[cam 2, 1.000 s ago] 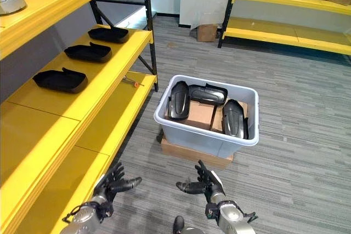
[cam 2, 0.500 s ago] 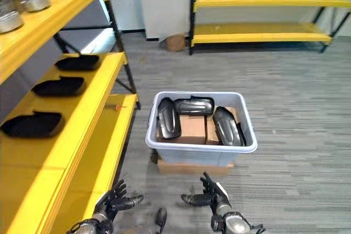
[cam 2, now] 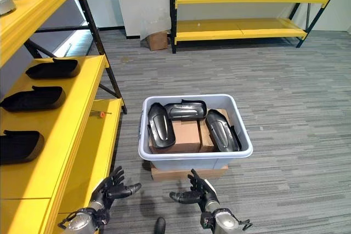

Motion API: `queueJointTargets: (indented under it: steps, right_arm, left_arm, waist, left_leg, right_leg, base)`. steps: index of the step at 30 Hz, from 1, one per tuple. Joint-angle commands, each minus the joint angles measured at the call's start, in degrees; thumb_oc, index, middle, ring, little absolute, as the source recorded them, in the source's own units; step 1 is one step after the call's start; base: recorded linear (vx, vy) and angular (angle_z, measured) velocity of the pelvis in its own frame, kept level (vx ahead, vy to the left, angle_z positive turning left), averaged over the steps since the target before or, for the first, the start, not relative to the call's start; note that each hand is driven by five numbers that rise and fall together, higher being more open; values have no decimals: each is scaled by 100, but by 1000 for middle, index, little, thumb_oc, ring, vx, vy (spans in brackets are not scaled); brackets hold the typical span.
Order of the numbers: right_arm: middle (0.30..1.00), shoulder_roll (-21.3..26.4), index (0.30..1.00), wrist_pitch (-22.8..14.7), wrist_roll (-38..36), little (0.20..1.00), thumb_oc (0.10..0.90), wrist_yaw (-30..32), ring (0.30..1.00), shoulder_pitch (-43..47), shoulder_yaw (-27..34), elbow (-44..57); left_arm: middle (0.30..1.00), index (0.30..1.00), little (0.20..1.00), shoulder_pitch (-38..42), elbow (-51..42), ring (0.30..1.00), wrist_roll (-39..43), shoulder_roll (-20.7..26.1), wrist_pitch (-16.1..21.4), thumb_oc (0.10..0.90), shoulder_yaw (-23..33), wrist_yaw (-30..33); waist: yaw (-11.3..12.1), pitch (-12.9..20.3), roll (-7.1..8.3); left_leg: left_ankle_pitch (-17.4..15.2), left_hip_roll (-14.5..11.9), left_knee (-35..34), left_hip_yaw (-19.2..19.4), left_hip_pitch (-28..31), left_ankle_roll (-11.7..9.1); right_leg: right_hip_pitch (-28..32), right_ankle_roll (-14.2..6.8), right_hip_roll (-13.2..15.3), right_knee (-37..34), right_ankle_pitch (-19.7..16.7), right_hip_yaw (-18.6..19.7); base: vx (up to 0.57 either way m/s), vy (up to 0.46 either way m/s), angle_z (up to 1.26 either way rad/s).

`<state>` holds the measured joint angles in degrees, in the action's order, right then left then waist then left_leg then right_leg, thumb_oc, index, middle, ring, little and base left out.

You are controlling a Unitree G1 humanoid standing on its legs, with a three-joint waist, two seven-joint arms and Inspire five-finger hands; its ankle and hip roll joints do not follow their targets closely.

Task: Move parts from the plastic box to the shelf.

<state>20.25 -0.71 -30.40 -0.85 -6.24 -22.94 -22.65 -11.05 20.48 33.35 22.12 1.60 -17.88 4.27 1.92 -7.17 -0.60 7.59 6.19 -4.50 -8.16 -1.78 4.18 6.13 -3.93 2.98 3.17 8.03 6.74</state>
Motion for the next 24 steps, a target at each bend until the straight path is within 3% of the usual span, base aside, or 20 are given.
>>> queueJointTargets:
  steps: [1, 3, 5, 6, 7, 9, 10, 11, 12, 14, 15, 16, 17, 18, 24]
  right_arm:
    - [1000, 127, 1000, -401, 111, 1000, 900, -136, 1000, 289, -68, 566]
    - [1000, 88, 1000, -388, 131, 1000, 900, -156, 1000, 256, -81, 577]
    - [1000, 86, 1000, -402, 195, 1000, 900, -174, 1000, 264, -81, 671]
    - [1000, 95, 1000, -397, 210, 1000, 900, -187, 1000, 242, -75, 698]
    - [1000, 77, 1000, -392, 218, 1000, 900, -179, 1000, 236, -71, 709]
    - [1000, 33, 1000, -403, 186, 1000, 900, -145, 1000, 232, -36, 741]
    - [1000, 34, 1000, -402, 186, 1000, 900, -145, 1000, 227, -35, 742]
    - [1000, 33, 1000, -406, 249, 1000, 900, -149, 1000, 270, -24, 790]
    - [1000, 34, 1000, -405, 249, 1000, 900, -148, 1000, 267, -24, 792]
    - [1000, 43, 1000, -368, 405, 1000, 900, -140, 1000, 332, -92, 784]
    - [1000, 70, 1000, -348, 427, 1000, 900, -158, 1000, 351, -104, 866]
    - [1000, 108, 1000, -355, 480, 1000, 900, -200, 1000, 364, -147, 842]
    - [1000, 108, 1000, -354, 480, 1000, 900, -200, 1000, 363, -146, 843]
    - [1000, 170, 1000, -369, 403, 1000, 900, -181, 1000, 309, -78, 833]
    - [1000, 358, 1000, -461, 251, 1000, 900, -27, 1000, 129, 200, 773]
  left_arm:
    - [1000, 1000, 1000, 302, -469, 1000, -93, 130, 397, 900, 142, -85]
    - [1000, 1000, 1000, 311, -474, 1000, -119, 151, 385, 900, 140, -78]
    - [1000, 1000, 1000, 301, -543, 1000, -160, 230, 370, 900, 154, -67]
    - [1000, 1000, 1000, 300, -543, 1000, -184, 241, 355, 900, 122, -95]
    - [1000, 1000, 1000, 305, -534, 1000, -214, 246, 348, 900, 96, -112]
    - [1000, 1000, 1000, 312, -482, 1000, -160, 208, 354, 900, 106, -128]
    - [1000, 1000, 1000, 311, -480, 1000, -159, 207, 355, 900, 103, -129]
    - [1000, 1000, 1000, 308, -378, 1000, -55, 136, 368, 900, 116, -126]
    - [1000, 1000, 1000, 306, -378, 1000, -54, 136, 368, 900, 115, -127]
    - [1000, 1000, 1000, 279, -287, 1000, -63, 68, 373, 900, 127, -118]
    - [1000, 1000, 1000, 232, -276, 1000, -40, 62, 380, 900, 173, -118]
    - [1000, 1000, 1000, 288, -138, 1000, -102, 18, 398, 900, 209, -124]
    - [1000, 1000, 1000, 289, -135, 1000, -102, 17, 400, 900, 208, -125]
    - [1000, 1000, 1000, 351, -101, 1000, -49, -40, 408, 900, 215, -111]
    - [1000, 1000, 1000, 447, 4, 1000, 4, -133, 391, 900, 58, -137]
  waist:
    - [101, 37, 18]
    - [80, -18, 10]
    - [16, -168, -36]
    - [-19, -195, -81]
    - [-23, -208, -115]
    - [41, -171, -169]
    - [23, -187, -181]
    - [54, -152, -127]
    - [45, -168, -144]
    - [75, -177, -48]
    - [77, -149, 38]
    - [124, -85, 169]
    - [121, -85, 164]
    - [108, 17, 243]
    - [-63, 192, 229]
  left_leg:
    - [-766, -44, 704, -157, -117, 117]
    - [-813, -19, 734, -192, -63, 177]
    - [-904, -19, 789, -175, 70, 272]
    - [-907, -52, 787, -240, 129, 262]
    - [-931, -87, 784, -285, 174, 237]
    - [-1005, -214, 714, -263, 286, 142]
    - [-1014, -226, 703, -286, 321, 140]
    - [-1130, -369, 583, -271, 525, -53]
    - [-1134, -387, 572, -282, 556, -55]
    - [-1240, -505, 444, -198, 774, -129]
    - [-1265, -552, 427, -190, 833, -175]
    - [-1243, -786, 421, -203, 867, -326]
    - [-1244, -794, 417, -207, 870, -330]
    - [-1201, -1071, 420, -301, 836, -466]
    - [-760, -1756, 151, -234, 731, -794]
  right_leg:
    - [-847, -93, -211, 924, -526, -218]
    - [-1050, -192, -165, 1470, -610, -296]
    - [-1541, -359, -65, 2616, -1276, -362]
    - [-1688, -344, -102, 2849, -1316, -297]
    - [-1835, -293, 28, 2772, -1329, -260]
    - [-1857, -178, 643, 2079, -1176, -593]
    - [-1805, -173, 639, 2056, -1166, -624]
    - [-1694, -276, 1168, 761, -1367, -1057]
    - [-1637, -275, 1154, 711, -1386, -1082]
    - [-1748, -511, 1363, 90, -1843, -1288]
    - [-1650, -545, 1236, 10, -1841, -1294]
    - [-1525, -537, 1047, -35, -1794, -1360]
    - [-1520, -534, 1042, -37, -1791, -1367]
    - [-1417, -480, 878, -62, -1651, -1490]
    - [-1231, -345, 537, -146, -1366, -1978]
  base:
    - [29, 35, -3]
    - [44, 28, 1]
    - [60, 30, -1]
    - [97, -1, -3]
    - [122, -44, 5]
    - [122, -87, 6]
    - [253, -258, 0]
    - [206, -203, 0]
    - [273, -288, -3]
    - [181, -212, -13]
    - [276, -399, -30]
    - [215, -328, -19]
    - [247, -461, 0]
    - [143, -342, 30]
    - [84, -239, 51]
